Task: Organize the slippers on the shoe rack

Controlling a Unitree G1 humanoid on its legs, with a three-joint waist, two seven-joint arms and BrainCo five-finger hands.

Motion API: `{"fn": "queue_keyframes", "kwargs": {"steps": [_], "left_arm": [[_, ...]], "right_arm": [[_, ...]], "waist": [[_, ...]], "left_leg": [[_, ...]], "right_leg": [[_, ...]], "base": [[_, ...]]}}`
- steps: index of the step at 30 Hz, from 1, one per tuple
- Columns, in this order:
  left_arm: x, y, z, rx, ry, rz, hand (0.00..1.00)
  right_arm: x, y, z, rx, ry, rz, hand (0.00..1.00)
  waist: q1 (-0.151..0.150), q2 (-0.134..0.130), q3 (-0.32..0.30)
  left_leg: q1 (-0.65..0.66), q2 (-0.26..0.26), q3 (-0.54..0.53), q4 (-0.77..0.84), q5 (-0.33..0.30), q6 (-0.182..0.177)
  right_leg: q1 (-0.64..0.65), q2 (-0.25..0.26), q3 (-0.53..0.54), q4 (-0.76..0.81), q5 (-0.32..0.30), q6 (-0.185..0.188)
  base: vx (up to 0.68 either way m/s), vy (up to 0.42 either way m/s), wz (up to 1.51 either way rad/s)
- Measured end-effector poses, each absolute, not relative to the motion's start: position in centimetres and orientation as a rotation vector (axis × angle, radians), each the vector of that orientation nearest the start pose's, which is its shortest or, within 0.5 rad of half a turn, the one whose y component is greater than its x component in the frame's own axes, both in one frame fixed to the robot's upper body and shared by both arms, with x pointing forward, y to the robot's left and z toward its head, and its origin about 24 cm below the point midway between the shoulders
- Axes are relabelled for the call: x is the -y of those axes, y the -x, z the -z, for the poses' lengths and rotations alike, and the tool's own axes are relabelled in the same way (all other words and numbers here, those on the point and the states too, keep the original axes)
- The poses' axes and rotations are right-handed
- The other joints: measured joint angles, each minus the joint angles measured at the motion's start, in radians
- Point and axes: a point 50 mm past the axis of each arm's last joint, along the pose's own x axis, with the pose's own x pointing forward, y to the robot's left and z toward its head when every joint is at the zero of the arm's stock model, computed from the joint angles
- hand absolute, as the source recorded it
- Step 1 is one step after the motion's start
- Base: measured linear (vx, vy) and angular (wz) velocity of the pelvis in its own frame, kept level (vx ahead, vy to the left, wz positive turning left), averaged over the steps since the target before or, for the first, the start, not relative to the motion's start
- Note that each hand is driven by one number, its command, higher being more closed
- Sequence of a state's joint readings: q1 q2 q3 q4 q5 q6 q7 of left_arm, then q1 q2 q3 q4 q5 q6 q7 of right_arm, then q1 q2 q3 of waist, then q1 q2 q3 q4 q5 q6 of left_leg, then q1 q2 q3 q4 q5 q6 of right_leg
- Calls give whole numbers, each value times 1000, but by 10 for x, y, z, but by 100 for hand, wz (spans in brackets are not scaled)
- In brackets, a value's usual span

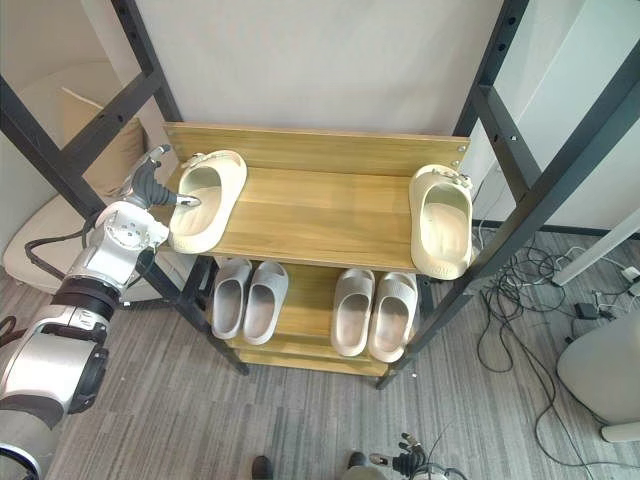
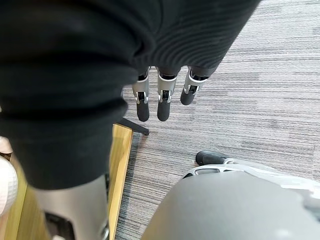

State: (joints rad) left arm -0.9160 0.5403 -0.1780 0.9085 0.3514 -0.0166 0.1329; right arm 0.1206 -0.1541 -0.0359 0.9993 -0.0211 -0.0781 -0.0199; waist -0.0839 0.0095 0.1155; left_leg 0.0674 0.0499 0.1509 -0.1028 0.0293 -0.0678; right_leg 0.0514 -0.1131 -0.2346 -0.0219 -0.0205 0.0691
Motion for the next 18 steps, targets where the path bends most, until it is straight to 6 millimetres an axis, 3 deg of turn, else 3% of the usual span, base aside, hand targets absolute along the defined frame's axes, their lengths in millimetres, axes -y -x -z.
{"fn": "queue_keyframes", "kwargs": {"steps": [18], "left_arm": [[-248, -399, -169, 37, -883, -238, 100]], "right_arm": [[214, -97, 154, -1036, 109, 165, 0]], "waist": [[-15, 0, 0]], "left_leg": [[-19, -8, 45, 0, 7, 8]], "right_leg": [[-32, -4, 45, -25, 45, 5]], "base": [[-27, 2, -7]]}}
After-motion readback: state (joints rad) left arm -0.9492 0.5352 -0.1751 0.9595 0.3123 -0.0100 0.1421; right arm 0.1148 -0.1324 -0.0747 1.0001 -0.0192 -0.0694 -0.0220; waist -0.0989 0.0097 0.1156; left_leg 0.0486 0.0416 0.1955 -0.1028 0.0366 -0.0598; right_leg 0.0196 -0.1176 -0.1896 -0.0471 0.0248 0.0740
